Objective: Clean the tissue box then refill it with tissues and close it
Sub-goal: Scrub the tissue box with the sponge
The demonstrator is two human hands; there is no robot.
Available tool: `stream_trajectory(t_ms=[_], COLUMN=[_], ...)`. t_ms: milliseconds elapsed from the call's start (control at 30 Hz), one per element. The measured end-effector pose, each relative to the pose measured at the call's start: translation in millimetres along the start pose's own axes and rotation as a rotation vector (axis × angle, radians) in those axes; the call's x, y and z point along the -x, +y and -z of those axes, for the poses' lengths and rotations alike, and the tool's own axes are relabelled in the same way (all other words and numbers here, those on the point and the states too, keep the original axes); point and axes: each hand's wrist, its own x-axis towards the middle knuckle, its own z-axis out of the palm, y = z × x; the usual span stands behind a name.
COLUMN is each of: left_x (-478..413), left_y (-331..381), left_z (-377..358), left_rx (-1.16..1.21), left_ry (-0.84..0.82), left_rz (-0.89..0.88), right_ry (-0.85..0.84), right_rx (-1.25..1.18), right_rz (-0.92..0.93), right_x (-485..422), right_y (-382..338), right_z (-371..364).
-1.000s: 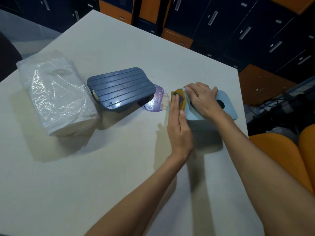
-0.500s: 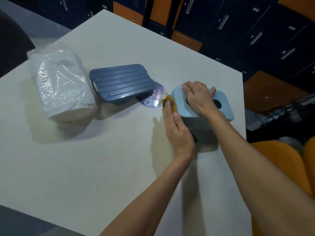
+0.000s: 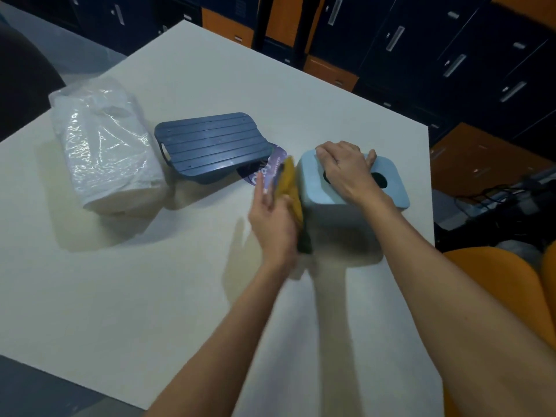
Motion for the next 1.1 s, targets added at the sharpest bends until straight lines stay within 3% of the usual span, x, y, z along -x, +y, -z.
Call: stream_trajectory(t_ms=[100, 300, 433, 533, 667, 833, 900, 1000, 1100], left_x=[-44, -47, -23, 8, -18, -53, -42, -4, -1], left_y=[8, -15, -29, -36, -6, 8, 2, -15, -20], left_z=[5, -17, -10, -6, -35, -38, -32, -20, -25], left_rx=[-0.019, -0.53, -0.445, -0.332, -0.339, -0.326, -0.379, -0.345, -0.363], left_ry=[0.073, -0.203, -0.166, -0.25, -0.338, -0.294, -0.254, -0.288, -0.236], left_rz=[0.097, -0.152, -0.16, -0.176, -0.199, 0.164, 0.107, -0.117, -0.144], right_ry=[0.002, 0.006, 0.001, 0.004, 0.006, 0.012, 0.007, -0.006, -0.002], right_rx=[-0.008, -0.028, -0.022, -0.011, 0.0, -0.017, -0.003, 0.005, 0.001], right_rz=[0.01, -0.004, -0.006, -0.001, 0.006, 0.0, 0.002, -0.009, -0.007], right_x=[2, 2, 3, 2, 3, 3, 2, 2, 3], right_y=[0, 0, 0, 1, -1, -1, -1, -2, -3], right_z=[0, 1, 1, 1, 0, 1, 0, 1, 1])
